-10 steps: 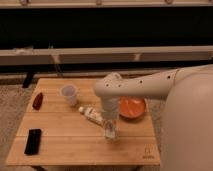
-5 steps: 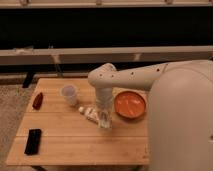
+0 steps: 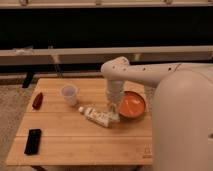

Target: Place the white sponge in the ceramic bowl

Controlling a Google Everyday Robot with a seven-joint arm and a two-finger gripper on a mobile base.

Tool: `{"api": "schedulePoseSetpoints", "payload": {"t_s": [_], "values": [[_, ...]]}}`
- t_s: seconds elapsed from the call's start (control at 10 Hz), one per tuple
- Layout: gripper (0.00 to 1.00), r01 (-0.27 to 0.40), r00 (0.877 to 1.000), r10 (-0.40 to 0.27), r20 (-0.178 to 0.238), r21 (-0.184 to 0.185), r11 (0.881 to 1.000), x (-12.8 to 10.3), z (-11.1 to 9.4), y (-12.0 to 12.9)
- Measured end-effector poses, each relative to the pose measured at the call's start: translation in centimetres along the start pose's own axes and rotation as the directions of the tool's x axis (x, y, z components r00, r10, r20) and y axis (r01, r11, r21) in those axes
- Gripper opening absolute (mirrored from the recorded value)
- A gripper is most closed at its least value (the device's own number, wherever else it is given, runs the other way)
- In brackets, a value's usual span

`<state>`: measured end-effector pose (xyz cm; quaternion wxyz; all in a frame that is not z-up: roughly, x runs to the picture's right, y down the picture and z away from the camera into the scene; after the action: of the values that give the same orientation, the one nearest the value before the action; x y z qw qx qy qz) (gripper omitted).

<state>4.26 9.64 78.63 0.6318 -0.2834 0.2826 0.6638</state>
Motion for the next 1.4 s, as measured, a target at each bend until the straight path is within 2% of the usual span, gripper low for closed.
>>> {"api": "schedulePoseSetpoints", "payload": {"t_s": [0.3, 0.4, 0.6, 0.8, 1.0, 1.4], "values": [[0.00, -0.029, 1.000, 0.029, 0.009, -0.006, 1.000, -0.3, 0.3, -2.3], [0.00, -0.044, 0.999, 0.044, 0.012, -0.009, 0.999, -1.4, 0.0, -3.5], [0.09, -0.052, 0.999, 0.052, 0.012, -0.010, 0.999, -3.1, -0.1, -4.3], [0.31, -0.062, 0.998, 0.063, 0.014, -0.007, 0.998, -3.3, -0.2, -4.7], [0.52, -0.060, 0.998, 0.060, 0.012, -0.005, 0.998, -3.1, -0.3, -4.2], [0.93, -0.064, 0.998, 0.064, 0.010, -0.002, 0.998, -4.2, -0.5, -4.5]]}}
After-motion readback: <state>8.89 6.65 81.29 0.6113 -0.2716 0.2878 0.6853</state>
